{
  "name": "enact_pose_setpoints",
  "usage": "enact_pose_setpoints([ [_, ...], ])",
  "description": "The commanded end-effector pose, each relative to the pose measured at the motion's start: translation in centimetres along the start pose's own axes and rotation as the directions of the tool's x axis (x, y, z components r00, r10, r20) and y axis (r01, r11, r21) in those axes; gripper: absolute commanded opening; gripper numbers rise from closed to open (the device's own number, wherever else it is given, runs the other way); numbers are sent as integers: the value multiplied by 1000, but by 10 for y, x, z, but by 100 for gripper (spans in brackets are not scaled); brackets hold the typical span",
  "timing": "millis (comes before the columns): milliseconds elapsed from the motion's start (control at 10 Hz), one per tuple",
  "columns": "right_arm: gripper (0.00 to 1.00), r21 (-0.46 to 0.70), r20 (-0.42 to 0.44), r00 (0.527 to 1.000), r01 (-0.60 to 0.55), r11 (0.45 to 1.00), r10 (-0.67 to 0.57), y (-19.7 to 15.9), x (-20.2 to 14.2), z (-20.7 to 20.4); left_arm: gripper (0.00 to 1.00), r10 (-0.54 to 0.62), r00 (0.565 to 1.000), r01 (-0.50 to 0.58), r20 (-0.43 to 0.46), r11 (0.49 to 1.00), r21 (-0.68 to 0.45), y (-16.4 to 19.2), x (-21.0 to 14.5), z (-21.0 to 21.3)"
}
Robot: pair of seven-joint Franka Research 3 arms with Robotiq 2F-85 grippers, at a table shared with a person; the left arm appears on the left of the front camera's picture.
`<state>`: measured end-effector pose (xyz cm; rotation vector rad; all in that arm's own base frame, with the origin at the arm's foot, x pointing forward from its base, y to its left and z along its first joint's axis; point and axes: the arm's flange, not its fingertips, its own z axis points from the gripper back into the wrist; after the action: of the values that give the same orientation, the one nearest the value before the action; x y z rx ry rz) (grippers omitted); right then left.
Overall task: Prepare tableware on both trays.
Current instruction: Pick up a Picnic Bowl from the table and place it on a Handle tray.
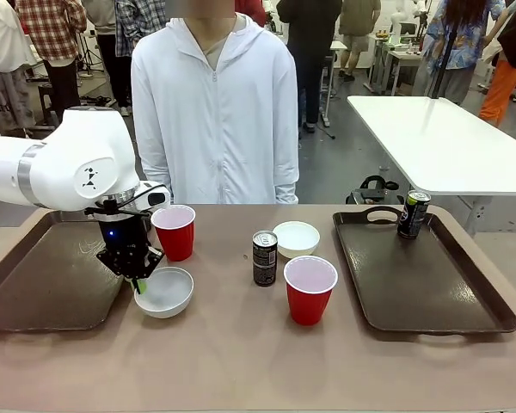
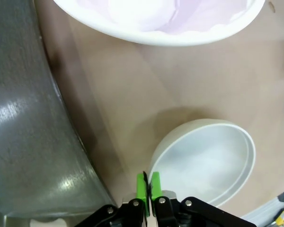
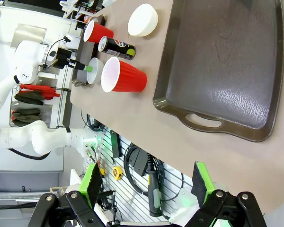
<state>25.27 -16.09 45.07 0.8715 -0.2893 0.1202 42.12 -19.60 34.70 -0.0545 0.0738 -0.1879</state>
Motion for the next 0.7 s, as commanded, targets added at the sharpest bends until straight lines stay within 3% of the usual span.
enact_pose_setpoints([
  [0,100,2,-2,1000,-1,1000,1,0,0,0,0,2,999,-3,-41,1000,-15,2,-3,3],
  [200,100,2,-2,1000,-1,1000,1,0,0,0,0,21,998,-22,-56,1000,-17,1,-20,30],
  [600,100,2,-2,1000,-1,1000,1,0,0,0,0,-13,1000,15,16,996,-88,9,-54,105],
])
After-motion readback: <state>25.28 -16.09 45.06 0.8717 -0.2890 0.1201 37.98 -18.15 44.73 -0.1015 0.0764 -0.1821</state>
